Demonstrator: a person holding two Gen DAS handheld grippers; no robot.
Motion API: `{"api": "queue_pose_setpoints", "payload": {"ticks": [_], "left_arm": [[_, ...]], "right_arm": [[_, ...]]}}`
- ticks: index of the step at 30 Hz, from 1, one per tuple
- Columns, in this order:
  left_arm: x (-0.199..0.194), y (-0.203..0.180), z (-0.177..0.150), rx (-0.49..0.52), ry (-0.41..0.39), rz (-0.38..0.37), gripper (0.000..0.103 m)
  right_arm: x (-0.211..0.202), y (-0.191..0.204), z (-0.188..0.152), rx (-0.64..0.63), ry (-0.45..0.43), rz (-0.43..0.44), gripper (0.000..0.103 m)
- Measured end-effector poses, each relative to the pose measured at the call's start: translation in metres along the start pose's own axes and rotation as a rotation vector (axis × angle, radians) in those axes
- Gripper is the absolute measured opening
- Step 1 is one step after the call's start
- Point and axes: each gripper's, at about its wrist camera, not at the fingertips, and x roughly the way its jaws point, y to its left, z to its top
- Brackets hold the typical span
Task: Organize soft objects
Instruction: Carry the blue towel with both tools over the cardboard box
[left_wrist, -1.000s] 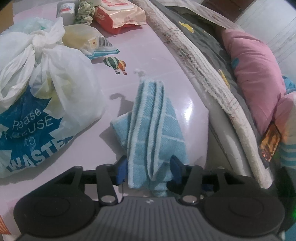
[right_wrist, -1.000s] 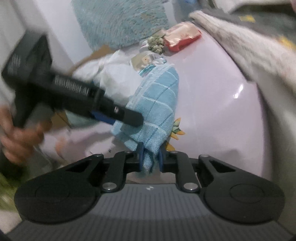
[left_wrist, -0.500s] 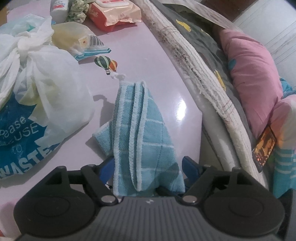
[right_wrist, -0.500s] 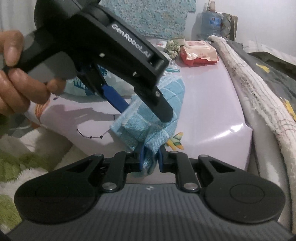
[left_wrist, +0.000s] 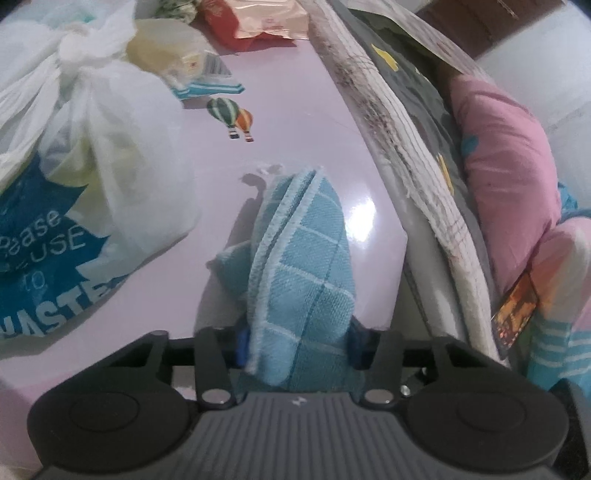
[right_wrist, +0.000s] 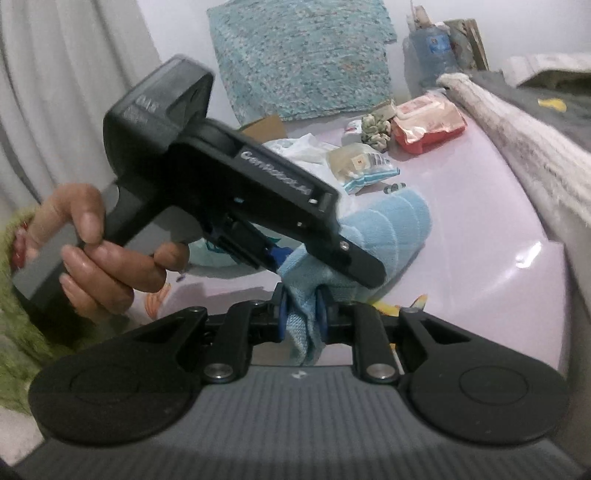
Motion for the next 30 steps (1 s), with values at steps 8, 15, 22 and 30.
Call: {"api": "queue_pose_setpoints", "payload": {"ticks": [8, 15, 22, 30], "left_arm": [[0.001, 0.009, -0.001, -0.032, -0.005, -0.023, 0.035], [0.0, 0.009, -0.001, -0.038, -0.001, -0.031, 0.039], [-0.002, 0.008, -0.001, -0.038, -0.002, -0.04, 0.058], [-0.002, 0.004, -0.002, -0.012, -0.004, -0.015, 0.042]], "right_arm": [[-0.029, -0.041, -0.013, 0.285, -0.089, -0.007, 0.028], [0.006, -0.044, -0.021, 0.326, -0.002, -0.035, 0.028], [0.018, -0.034, -0.019, 0.306, 0.007, 0.009, 0.027], [0.023, -0.027, -0.012, 0.301, -0.033, 0.058, 0.027]]}}
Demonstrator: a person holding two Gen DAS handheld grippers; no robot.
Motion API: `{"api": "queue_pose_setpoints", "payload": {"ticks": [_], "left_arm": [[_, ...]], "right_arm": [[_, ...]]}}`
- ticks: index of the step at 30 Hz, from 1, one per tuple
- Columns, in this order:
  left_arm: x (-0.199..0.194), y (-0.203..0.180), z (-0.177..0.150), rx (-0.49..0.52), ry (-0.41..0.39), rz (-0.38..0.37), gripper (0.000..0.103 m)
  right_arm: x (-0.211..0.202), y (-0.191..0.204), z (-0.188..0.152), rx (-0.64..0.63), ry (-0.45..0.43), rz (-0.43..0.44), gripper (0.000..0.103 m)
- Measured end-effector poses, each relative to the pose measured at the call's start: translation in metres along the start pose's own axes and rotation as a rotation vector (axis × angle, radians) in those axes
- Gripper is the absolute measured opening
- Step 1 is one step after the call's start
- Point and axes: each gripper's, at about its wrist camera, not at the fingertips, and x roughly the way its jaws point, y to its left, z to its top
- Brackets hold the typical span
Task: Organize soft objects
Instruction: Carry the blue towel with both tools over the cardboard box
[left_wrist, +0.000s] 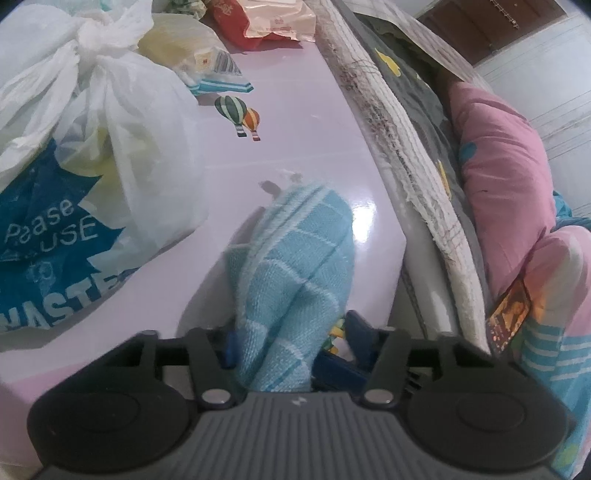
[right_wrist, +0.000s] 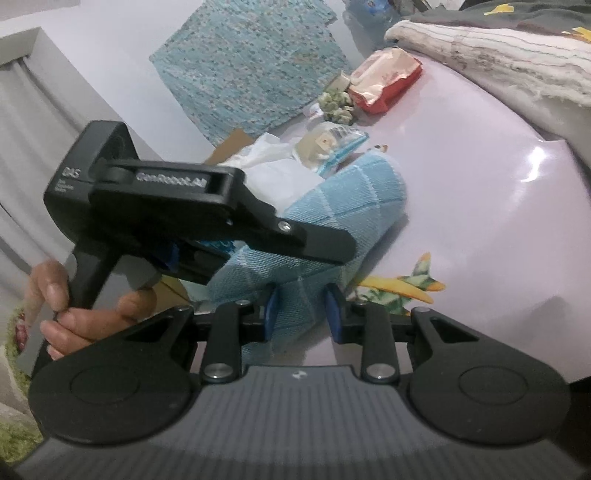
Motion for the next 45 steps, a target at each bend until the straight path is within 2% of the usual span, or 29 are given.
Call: {"api": "queue_pose_setpoints", "payload": {"ticks": [5, 13, 19, 24, 28, 31, 36, 40, 45], "left_arm": [[-0.006, 0.009, -0.004, -0.026, 0.003, -0.027, 0.032], [-0.032, 0.008, -0.011, -0.027, -0.026, -0.087, 0.031], [-0.084, 0.002, -0.015, 0.01, -0.131, -0.124, 0.031], [-0.145, 0.011, -0.016, 0.011, -0.271, -0.12, 0.031], [-0.201, 0.035, -0.015, -0.02, -0.392, -0.077, 0.031], [-0.239, 0.059, -0.009, -0.059, -0.481, -0.019, 0.031], [-0.281, 0.108, 0.003, -0.141, -0.575, 0.094, 0.035], [-0.296, 0.16, 0.026, -0.235, -0.575, 0.128, 0.035], [-0.291, 0.218, 0.057, -0.321, -0.503, 0.132, 0.035]], "right_arm": [[-0.003, 0.005, 0.001, 0.001, -0.015, 0.01, 0.027], [-0.019, 0.031, 0.0, -0.022, -0.055, 0.012, 0.027], [-0.028, 0.073, 0.018, -0.123, -0.099, 0.033, 0.027], [-0.018, 0.118, 0.042, -0.23, -0.125, 0.104, 0.027], [0.014, 0.16, 0.065, -0.313, -0.12, 0.207, 0.027], [0.048, 0.191, 0.08, -0.351, -0.1, 0.274, 0.027], [0.12, 0.237, 0.099, -0.376, -0.034, 0.351, 0.027], [0.176, 0.268, 0.105, -0.416, 0.06, 0.348, 0.027], [0.233, 0.288, 0.107, -0.432, 0.139, 0.269, 0.027]]}}
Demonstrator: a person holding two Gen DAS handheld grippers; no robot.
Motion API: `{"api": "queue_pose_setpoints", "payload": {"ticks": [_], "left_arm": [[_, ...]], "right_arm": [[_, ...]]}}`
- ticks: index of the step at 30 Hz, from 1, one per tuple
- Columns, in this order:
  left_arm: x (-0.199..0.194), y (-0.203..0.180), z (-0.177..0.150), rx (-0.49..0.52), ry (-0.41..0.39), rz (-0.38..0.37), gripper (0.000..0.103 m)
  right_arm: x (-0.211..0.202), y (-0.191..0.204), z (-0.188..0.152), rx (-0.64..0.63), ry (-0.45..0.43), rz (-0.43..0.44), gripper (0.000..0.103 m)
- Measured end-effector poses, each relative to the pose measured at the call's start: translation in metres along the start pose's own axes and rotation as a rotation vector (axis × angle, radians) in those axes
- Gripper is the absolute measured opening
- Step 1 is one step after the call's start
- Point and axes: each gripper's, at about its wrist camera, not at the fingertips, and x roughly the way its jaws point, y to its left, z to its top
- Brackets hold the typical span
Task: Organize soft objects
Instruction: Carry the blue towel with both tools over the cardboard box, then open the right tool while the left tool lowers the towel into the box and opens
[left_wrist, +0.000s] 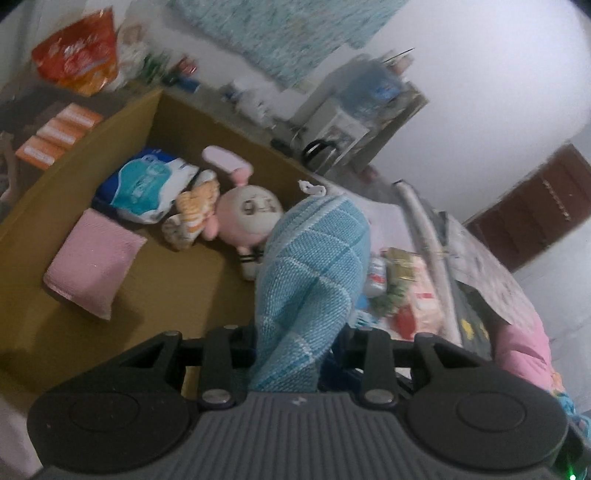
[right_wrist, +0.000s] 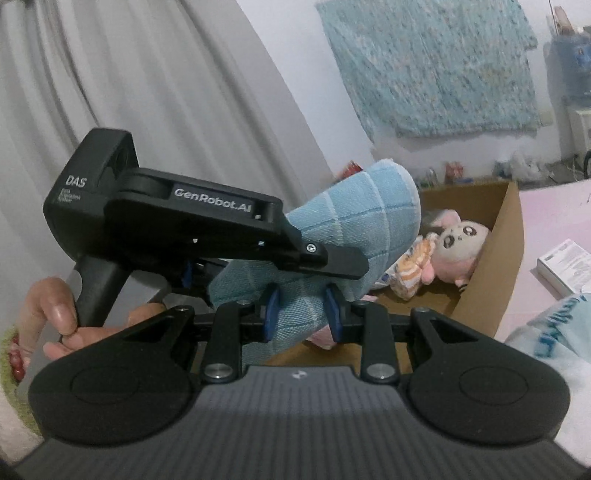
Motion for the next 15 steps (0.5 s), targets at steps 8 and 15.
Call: {"api": "queue_pose_setpoints", "payload": {"ticks": [8, 15], "left_arm": [[0.06, 0.028, 0.027, -0.052, 0.116, -0.029, 0.035], [0.123, 0.042, 0.025, -0.092, 0.256, 0.011, 0.033]], "right_arm": [[0.039, -0.032, 0.01, 0.018, 0.094, -0.096, 0.027], [0.004, -0.062, 0.007, 0.052, 0.028, -0.147, 0.028]]}}
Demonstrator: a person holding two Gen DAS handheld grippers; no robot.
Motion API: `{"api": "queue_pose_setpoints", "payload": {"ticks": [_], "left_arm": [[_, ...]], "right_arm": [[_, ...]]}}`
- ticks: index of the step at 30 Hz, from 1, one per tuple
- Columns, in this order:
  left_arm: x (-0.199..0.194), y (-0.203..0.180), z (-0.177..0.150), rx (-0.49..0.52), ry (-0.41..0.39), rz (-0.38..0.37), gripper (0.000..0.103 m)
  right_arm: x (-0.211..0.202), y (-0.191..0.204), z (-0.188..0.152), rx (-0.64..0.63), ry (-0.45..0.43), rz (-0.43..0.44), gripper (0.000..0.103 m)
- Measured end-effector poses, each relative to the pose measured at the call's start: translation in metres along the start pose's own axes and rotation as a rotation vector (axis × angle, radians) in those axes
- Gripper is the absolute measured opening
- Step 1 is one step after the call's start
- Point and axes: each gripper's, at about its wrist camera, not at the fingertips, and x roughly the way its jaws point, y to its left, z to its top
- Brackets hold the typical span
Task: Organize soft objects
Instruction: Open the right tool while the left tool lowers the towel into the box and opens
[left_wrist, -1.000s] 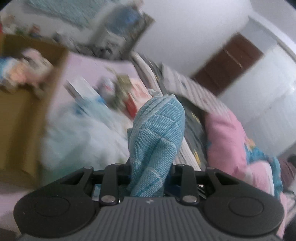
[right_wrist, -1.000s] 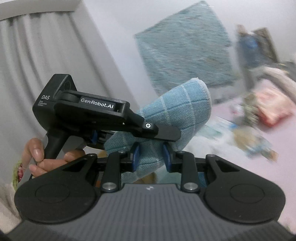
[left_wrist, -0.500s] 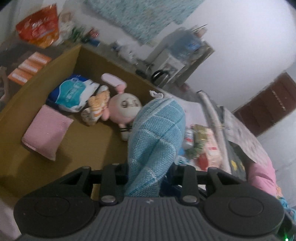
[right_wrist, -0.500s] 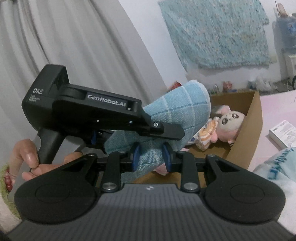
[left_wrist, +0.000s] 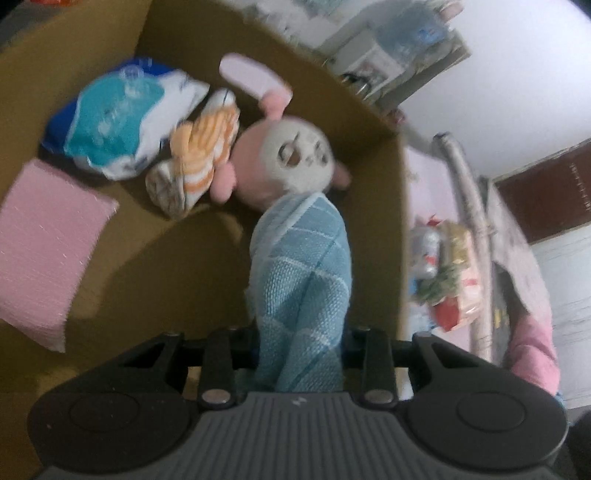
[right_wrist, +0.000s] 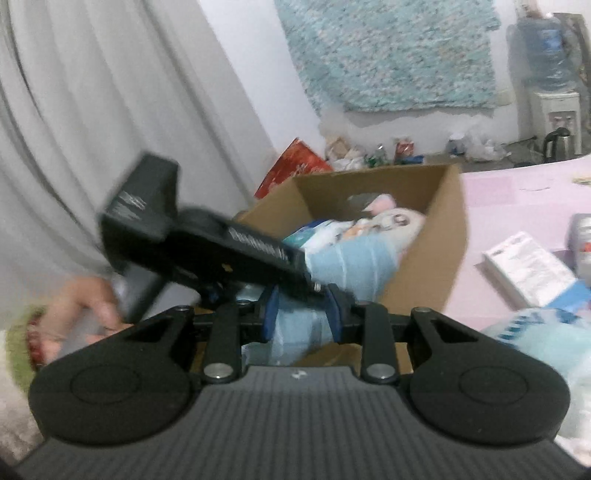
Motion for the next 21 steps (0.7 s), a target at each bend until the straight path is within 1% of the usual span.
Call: {"api": "queue_pose_setpoints", "payload": {"ticks": [2, 6, 7, 8, 9, 11, 12, 13, 15, 17, 18, 21], "left_arm": [[0.013, 0.0, 0.0, -0.002, 0.025, 0.015, 0.033], [0.029, -0.003, -0.001, -0.007, 0.035, 0.036, 0.034], [0.032, -0.003, 0.0, -0.01, 0.037, 0.039, 0.036], [0.035, -0.003, 0.0, -0.014, 0.043, 0.043, 0.038], [0.039, -0.003, 0.001, -0.021, 0.054, 0.047, 0.045], [0.044, 0.0, 0.0, -0.047, 0.066, 0.067, 0.051], [0.044, 0.002, 0.0, -0.059, 0.069, 0.075, 0.056], [0.044, 0.003, 0.0, -0.074, 0.074, 0.082, 0.064], [0.041, 0.008, 0.0, -0.099, 0.075, 0.078, 0.071], [0.035, 0.009, -0.001, -0.109, 0.065, 0.067, 0.073], [0.032, 0.009, -0.002, -0.111, 0.057, 0.064, 0.075], [0.021, 0.006, -0.002, -0.107, 0.033, 0.061, 0.079]], "right_arm": [[-0.018, -0.012, -0.003, 0.029, -0.02, -0.009, 0.028], [-0.044, -0.036, -0.011, 0.086, -0.049, -0.016, 0.028], [-0.05, -0.041, -0.015, 0.101, -0.052, -0.015, 0.028], [-0.054, -0.046, -0.017, 0.117, -0.055, -0.015, 0.028], [-0.056, -0.051, -0.019, 0.13, -0.055, -0.015, 0.028], [-0.059, -0.059, -0.023, 0.151, -0.056, -0.018, 0.028], [-0.063, -0.063, -0.026, 0.159, -0.058, -0.018, 0.028], [-0.066, -0.066, -0.025, 0.166, -0.06, -0.02, 0.028], [-0.068, -0.07, -0.027, 0.174, -0.063, -0.02, 0.028], [-0.073, -0.072, -0.029, 0.173, -0.065, -0.021, 0.028], [-0.082, -0.07, -0.031, 0.174, -0.064, -0.028, 0.028], [-0.086, -0.071, -0.033, 0.168, -0.072, -0.036, 0.029]]}}
